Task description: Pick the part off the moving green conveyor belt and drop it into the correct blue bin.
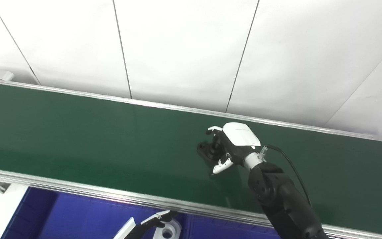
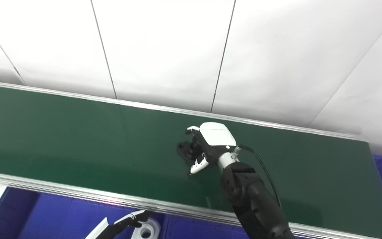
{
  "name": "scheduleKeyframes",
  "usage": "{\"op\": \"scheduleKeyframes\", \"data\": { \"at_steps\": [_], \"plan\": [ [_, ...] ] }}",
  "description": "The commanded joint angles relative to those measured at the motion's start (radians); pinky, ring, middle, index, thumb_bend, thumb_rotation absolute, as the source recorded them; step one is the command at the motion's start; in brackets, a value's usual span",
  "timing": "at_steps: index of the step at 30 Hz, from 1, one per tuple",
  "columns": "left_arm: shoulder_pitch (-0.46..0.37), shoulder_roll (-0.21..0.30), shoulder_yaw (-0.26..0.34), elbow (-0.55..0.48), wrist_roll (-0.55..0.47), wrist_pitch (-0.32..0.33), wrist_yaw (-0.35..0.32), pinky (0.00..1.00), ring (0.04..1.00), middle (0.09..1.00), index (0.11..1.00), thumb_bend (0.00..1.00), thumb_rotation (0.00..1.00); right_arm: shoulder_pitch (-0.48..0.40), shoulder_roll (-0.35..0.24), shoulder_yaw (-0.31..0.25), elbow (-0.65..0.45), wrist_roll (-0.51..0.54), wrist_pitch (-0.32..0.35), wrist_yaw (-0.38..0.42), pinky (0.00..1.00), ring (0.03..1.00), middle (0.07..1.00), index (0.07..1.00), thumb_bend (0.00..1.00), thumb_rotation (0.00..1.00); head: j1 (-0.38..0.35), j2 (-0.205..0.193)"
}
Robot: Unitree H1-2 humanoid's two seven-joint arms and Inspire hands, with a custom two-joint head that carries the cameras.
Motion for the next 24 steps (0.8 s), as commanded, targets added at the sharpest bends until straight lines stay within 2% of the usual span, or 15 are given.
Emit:
{"op": "scheduleKeyframes", "data": {
  "at_steps": [1,3,5,12,15,17,24],
  "plan": [
    [0.004,0.018,0.004,-0.03,-0.006,-0.035,0.012,0.8,0.856,0.89,0.873,0.86,0.36,0.036,-0.016,0.014,-0.012,0.022,-0.056,0.007,0.38,0.461,0.52,0.739,0.61,0.0,-0.005,0.009],
    [0.007,0.016,0.007,-0.034,-0.007,-0.035,0.012,0.81,0.857,0.89,0.872,0.86,0.36,0.045,-0.025,0.019,-0.014,0.023,-0.08,-0.003,0.36,0.438,0.506,0.71,0.56,0.0,-0.008,0.012],
    [0.008,0.017,0.006,-0.038,-0.006,-0.035,0.015,0.81,0.858,0.892,0.874,0.85,0.36,0.053,-0.036,0.032,-0.018,0.01,-0.101,-0.013,0.37,0.42,0.538,0.664,0.53,0.0,-0.01,0.016],
    [0.015,0.017,0.009,-0.051,-0.007,-0.035,0.015,0.81,0.863,0.892,0.873,0.84,0.35,0.078,-0.044,0.046,-0.038,0.007,-0.092,0.005,0.35,0.399,0.53,0.521,0.51,0.0,-0.014,0.027],
    [0.013,0.019,0.005,-0.047,-0.001,-0.035,0.025,0.81,0.863,0.892,0.874,0.84,0.36,0.086,-0.042,0.054,-0.039,-0.003,-0.09,0.004,0.31,0.43,0.549,0.525,0.49,0.0,-0.017,0.029],
    [0.015,0.019,0.008,-0.052,-0.004,-0.035,0.021,0.81,0.865,0.894,0.876,0.83,0.37,0.09,-0.046,0.06,-0.033,-0.008,-0.115,-0.021,0.3,0.438,0.555,0.525,0.49,0.0,-0.019,0.032],
    [0.012,0.02,0.006,-0.049,-0.006,-0.035,0.025,0.82,0.865,0.896,0.878,0.82,0.36,0.105,-0.056,0.063,-0.038,-0.019,-0.167,-0.09,0.29,0.4,0.513,0.546,0.49,0.0,-0.018,0.034]
  ]
}}
